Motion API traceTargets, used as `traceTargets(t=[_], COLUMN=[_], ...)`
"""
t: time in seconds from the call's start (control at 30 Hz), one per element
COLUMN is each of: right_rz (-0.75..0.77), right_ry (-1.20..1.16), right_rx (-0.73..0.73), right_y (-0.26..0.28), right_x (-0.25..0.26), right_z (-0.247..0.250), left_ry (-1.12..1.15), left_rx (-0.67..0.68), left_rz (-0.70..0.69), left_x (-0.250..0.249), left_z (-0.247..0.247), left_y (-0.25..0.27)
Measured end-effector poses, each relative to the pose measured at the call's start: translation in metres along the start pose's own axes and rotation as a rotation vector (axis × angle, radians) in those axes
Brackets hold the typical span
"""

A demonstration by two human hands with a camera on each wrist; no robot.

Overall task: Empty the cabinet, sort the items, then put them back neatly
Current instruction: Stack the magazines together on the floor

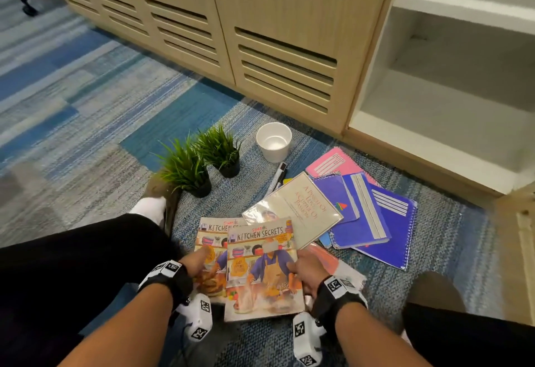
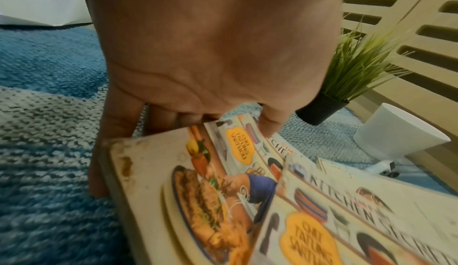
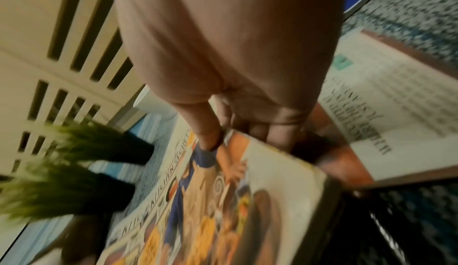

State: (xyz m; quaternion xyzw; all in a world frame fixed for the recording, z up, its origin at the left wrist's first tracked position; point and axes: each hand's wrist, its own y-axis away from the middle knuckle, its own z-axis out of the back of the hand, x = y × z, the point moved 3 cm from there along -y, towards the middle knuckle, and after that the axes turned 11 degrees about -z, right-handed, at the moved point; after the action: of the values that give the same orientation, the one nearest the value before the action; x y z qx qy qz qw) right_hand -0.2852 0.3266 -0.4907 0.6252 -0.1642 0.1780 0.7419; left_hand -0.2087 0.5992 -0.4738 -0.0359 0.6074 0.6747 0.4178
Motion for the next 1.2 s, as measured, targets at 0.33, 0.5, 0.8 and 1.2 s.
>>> traceTargets(t=[0.33,0.5,0.8,1.2], right_rz=[0.023,0.094,0.184,-0.165], right_ry=[-0.05,0.359,0.366,-0.833], right_rx=[0.171,0.178,-0.34,-0.179], right_y=[-0.022,0.047,0.03,-0.006], right_x=[0.018,0.054,0.055,0.041], right_z=[-0.051,-0.053,-0.017,0.054], left_ry=[0.383,0.378,0.287,0.247], left_rx=[0.006,-0.126,-0.138,-0.194], left_rz=[-0.195,-0.153,-0.185,-0.158], left_x=[-0.006,0.01,0.005,0.009], left_z=[-0.013,0.0,0.008,-0.001], left_y=[0.028,0.015,0.008,0.01])
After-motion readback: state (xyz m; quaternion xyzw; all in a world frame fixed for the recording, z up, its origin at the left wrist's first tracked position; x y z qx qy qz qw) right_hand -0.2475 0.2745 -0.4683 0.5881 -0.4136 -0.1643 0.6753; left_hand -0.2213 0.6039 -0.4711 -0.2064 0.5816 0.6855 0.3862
